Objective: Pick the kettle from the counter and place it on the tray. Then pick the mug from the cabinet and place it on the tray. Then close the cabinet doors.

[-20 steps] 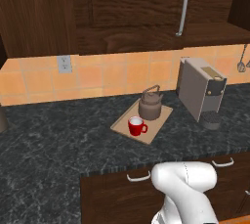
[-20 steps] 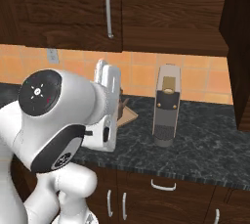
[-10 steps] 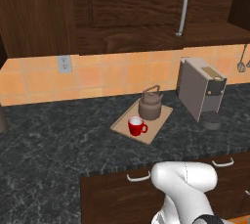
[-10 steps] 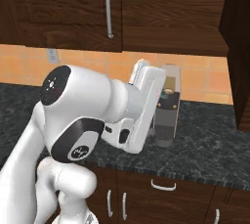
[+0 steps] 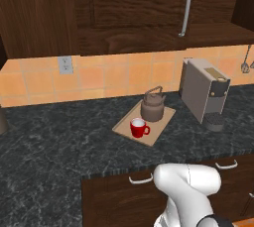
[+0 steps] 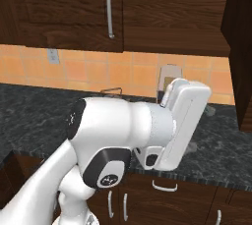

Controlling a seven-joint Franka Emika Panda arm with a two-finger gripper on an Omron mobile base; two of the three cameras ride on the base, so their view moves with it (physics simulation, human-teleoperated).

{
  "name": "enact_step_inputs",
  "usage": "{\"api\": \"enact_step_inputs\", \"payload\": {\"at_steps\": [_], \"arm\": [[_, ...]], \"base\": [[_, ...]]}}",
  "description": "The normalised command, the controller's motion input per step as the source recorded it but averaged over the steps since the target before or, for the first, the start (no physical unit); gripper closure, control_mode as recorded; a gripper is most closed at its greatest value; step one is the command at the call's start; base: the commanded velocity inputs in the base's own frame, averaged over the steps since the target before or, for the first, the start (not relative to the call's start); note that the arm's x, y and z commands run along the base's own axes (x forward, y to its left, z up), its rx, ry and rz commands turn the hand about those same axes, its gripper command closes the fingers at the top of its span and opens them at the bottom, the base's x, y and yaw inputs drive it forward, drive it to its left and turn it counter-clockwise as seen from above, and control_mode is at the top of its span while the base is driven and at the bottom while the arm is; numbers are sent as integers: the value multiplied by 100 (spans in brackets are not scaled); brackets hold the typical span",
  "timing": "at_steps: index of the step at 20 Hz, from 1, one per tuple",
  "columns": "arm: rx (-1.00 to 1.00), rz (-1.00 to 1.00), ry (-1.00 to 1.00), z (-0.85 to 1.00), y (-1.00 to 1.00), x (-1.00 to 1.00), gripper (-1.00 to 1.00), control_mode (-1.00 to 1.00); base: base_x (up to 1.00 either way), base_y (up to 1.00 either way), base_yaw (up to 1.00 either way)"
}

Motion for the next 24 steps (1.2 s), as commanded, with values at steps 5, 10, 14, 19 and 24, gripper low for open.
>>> {"api": "enact_step_inputs", "payload": {"at_steps": [5, 10, 14, 19, 24], "arm": [[0, -18, -3, 23, -64, -47, -100, -100], [0, -8, -7, 22, -43, -36, -100, -100], [-2, -3, -10, 20, -38, -20, -100, -100], [-1, 0, 0, 15, -39, 2, -100, -100], [0, 0, 0, 16, -36, 6, -100, -100]], "base": [[0, 0, 0], [0, 0, 0], [0, 0, 0], [0, 0, 0], [0, 0, 0]]}}
